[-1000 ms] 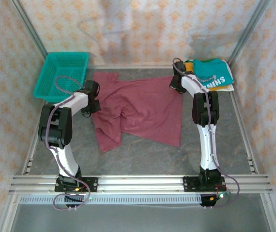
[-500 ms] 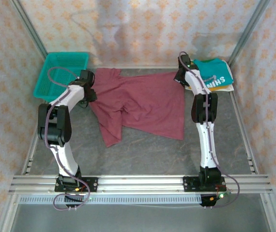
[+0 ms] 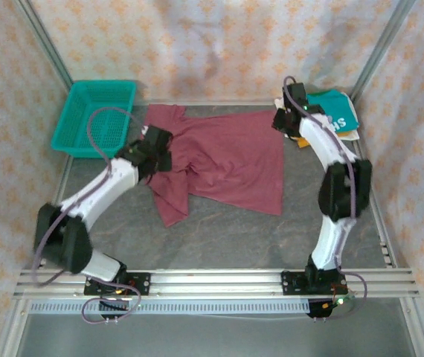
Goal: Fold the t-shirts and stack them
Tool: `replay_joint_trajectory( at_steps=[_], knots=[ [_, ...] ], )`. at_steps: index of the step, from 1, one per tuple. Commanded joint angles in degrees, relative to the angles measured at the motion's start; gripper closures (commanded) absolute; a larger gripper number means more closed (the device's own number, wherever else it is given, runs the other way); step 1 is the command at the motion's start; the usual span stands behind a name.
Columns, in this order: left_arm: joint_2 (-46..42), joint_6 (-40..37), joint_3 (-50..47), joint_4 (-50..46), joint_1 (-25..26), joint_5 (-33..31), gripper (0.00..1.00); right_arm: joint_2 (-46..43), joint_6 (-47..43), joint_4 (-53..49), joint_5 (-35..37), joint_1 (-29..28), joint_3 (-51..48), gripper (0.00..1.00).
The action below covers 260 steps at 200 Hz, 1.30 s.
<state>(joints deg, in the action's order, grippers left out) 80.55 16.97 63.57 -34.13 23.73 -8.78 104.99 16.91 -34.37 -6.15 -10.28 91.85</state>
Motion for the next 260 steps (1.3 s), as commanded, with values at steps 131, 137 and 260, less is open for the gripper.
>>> replay_joint_trajectory(
  at_steps=[131,137,260],
  knots=[
    [1.7,9.9,-20.1,-6.0,26.1,1.3,0.43,-37.5,-6.1,49.0,-6.7,-7.4,-60.4,0.40],
    [2.6,9.7,-19.9,-5.6,25.8,1.4,0.45,-37.5,-5.9,49.8,-7.1,-7.4,-60.7,0.40],
    [2.4,10.9,-17.1,-6.9,20.9,-7.2,0.72,-46.9,-6.2,48.6,-5.3,-7.4,-64.5,0.39]
  ],
)
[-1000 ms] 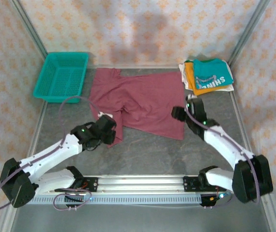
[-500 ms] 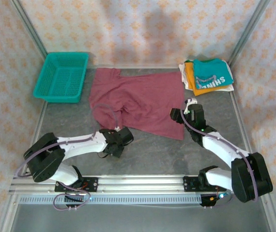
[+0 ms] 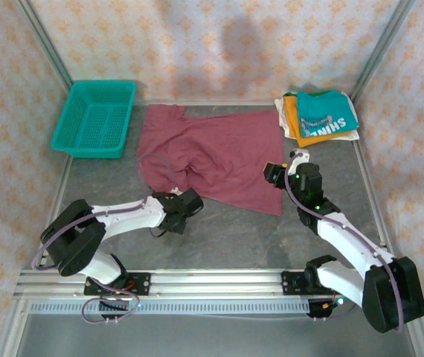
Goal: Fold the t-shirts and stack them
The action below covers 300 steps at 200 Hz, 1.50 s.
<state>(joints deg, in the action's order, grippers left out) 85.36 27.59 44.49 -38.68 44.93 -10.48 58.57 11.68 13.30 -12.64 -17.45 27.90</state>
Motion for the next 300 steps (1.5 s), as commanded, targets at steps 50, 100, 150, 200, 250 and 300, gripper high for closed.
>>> replay_joint_trajectory(
  at_steps=[50,100,150,200,250,300],
  knots=[
    [1.7,-0.7,1.4,0.0,-1.7,-3.1,0.69,0.5,-1.3,1.3,1.2,-0.1,0.1,0.39],
    [-1.4,-1.5,3.7,-3.1,-1.6,-2.4,0.68,0.7,-1.4,1.9,1.7,-0.2,-0.1,0.38],
    [0.0,-3.1,3.6,-3.5,-1.6,-1.9,0.59,1.0,-1.1,3.2,1.7,-0.2,-0.4,0.38],
    [2.1,-4.4,3.2,-1.7,-1.6,2.2,0.49,1.1,-0.9,3.5,2.2,-0.2,-0.8,0.38],
    [6.2,-4.2,3.7,0.0,-1.7,2.4,0.56,1.4,-0.6,3.7,1.7,-0.2,-1.1,0.38],
    [7.4,-3.1,5.8,-2.6,-2.4,-1.7,0.96,0.2,-0.1,2.9,1.9,-0.1,-1.9,0.38]
  ],
)
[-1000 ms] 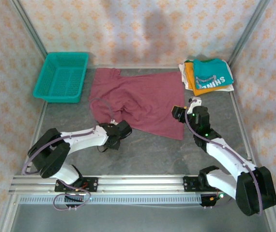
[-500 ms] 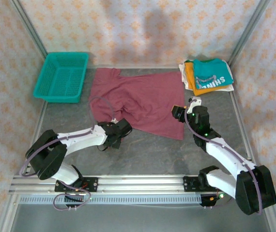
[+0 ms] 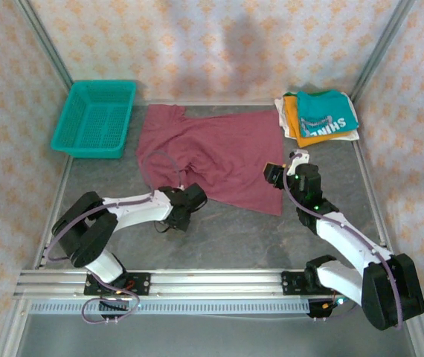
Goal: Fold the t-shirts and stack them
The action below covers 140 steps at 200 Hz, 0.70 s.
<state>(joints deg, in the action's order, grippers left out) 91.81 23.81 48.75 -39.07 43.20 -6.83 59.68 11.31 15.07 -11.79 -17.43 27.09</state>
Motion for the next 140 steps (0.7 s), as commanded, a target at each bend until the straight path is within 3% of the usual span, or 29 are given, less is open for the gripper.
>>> replay_joint_trajectory(
  at_steps=[1,35,70,102,140],
  knots=[
    [0.9,0.8,1.6,-2.3,-0.7,-5.5,0.97,-0.9,0.3,1.0,1.1,-0.2,-1.0,0.38],
    [-4.1,2.7,2.9,-4.5,-1.5,-7.3,1.00,-1.3,3.2,-5.9,2.9,-0.1,-0.3,0.38],
    [-14.3,5.5,2.1,-4.1,-7.4,-0.4,1.00,-2.0,9.0,-17.5,6.7,-0.1,1.7,0.38],
    [-24.2,8.0,0.2,-2.5,-17.6,11.6,1.00,-0.8,12.7,-29.7,11.3,0.1,4.3,0.39],
    [-29.0,13.4,-1.8,-0.5,-29.4,28.6,1.00,4.4,12.7,-37.3,12.8,0.1,6.9,0.40]
  ],
)
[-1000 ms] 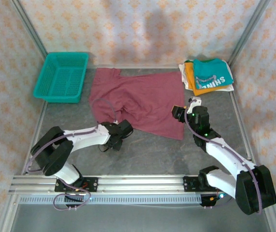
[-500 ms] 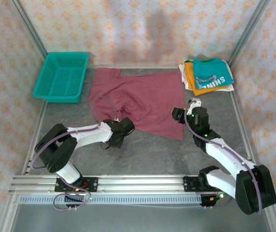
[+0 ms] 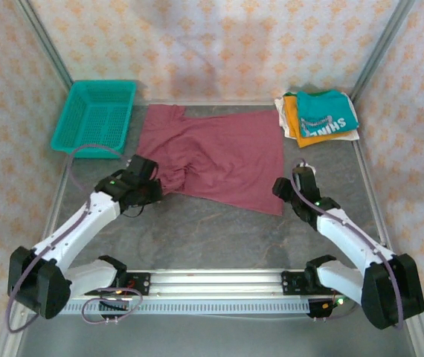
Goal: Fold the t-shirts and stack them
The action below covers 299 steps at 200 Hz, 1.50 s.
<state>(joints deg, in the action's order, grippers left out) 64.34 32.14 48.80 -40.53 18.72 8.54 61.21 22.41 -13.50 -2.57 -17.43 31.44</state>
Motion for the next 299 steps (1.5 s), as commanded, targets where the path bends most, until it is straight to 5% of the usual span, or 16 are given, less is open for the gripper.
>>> replay_joint_trajectory(
  at_steps=[1,26,49,91,105,185,259,299],
  knots=[
    [-1.7,5.3,-1.9,1.0,-5.1,13.5,1.00,3.0,1.7,-8.8,3.6,0.1,2.6,0.40],
    [-3.7,8.5,0.1,2.1,-10.3,21.7,1.00,6.3,1.4,-8.7,0.6,0.1,4.2,0.41],
    [-3.6,7.9,6.0,-2.3,-11.4,22.8,1.00,10.7,1.1,-8.0,-2.4,0.1,5.0,0.46],
    [-6.5,17.9,3.0,5.0,-18.6,33.2,1.00,14.7,1.7,-7.2,-7.8,0.0,6.9,0.84],
    [-6.4,17.4,3.1,3.2,-20.2,33.4,1.00,15.4,2.2,-7.1,-9.2,-0.1,7.6,0.89],
    [-12.2,18.5,-10.7,-0.3,-21.5,28.5,1.00,23.4,7.5,-13.7,-2.6,1.0,8.3,1.00],
    [-17.1,18.4,-11.4,-3.6,-27.3,30.2,1.00,18.8,9.0,-22.1,1.8,5.8,8.3,1.00],
    [-22.3,21.1,-21.9,-3.6,-27.0,31.8,1.00,15.1,8.1,-22.0,-1.4,7.1,6.6,1.00]
  ],
)
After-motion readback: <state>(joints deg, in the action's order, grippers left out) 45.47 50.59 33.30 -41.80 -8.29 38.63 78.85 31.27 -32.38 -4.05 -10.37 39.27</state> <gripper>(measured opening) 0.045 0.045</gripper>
